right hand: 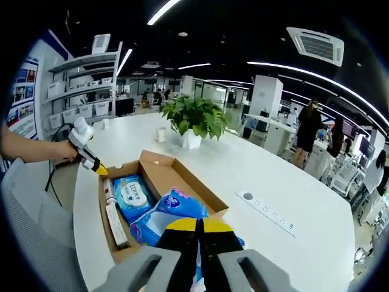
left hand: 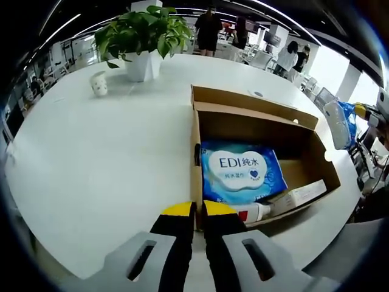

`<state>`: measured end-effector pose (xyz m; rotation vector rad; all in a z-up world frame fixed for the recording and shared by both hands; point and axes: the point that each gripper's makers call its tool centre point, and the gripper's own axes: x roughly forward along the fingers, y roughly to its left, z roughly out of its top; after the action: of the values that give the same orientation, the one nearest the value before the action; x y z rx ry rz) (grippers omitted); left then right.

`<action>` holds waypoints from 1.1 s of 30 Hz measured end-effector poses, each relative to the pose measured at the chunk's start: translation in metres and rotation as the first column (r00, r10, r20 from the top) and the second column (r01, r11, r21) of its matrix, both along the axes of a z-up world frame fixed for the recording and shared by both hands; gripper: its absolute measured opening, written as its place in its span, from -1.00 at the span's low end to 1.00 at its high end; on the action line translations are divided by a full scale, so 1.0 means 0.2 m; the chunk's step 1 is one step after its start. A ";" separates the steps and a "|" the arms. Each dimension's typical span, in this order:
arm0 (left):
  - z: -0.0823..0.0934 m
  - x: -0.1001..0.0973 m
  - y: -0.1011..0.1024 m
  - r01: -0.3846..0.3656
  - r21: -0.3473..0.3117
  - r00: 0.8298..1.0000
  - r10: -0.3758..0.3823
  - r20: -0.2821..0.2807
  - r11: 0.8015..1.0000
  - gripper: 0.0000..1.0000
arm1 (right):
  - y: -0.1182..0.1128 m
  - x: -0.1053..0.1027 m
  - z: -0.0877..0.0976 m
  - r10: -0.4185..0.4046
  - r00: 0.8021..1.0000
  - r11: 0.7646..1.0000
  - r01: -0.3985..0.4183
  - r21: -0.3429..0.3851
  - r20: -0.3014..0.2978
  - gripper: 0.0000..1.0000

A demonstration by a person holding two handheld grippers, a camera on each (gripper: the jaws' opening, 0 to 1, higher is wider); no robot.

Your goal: Operate the shoe box by opening the lid, removing the specified soft item, and placing it in the target area until the item is outside and the box remains undamaged.

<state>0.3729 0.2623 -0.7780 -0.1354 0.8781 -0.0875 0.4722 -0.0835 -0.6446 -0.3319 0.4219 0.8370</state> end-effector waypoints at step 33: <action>0.00 0.00 0.00 -0.012 -0.010 1.000 0.012 0.005 1.000 -0.94 | -0.49 0.05 -0.11 -0.094 0.995 0.995 0.093 -0.047 -0.030 -1.00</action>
<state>0.3730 0.2624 -0.7775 -0.1500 0.8718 -0.0806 0.4827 -0.1808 -0.6668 -0.3384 0.4837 0.7429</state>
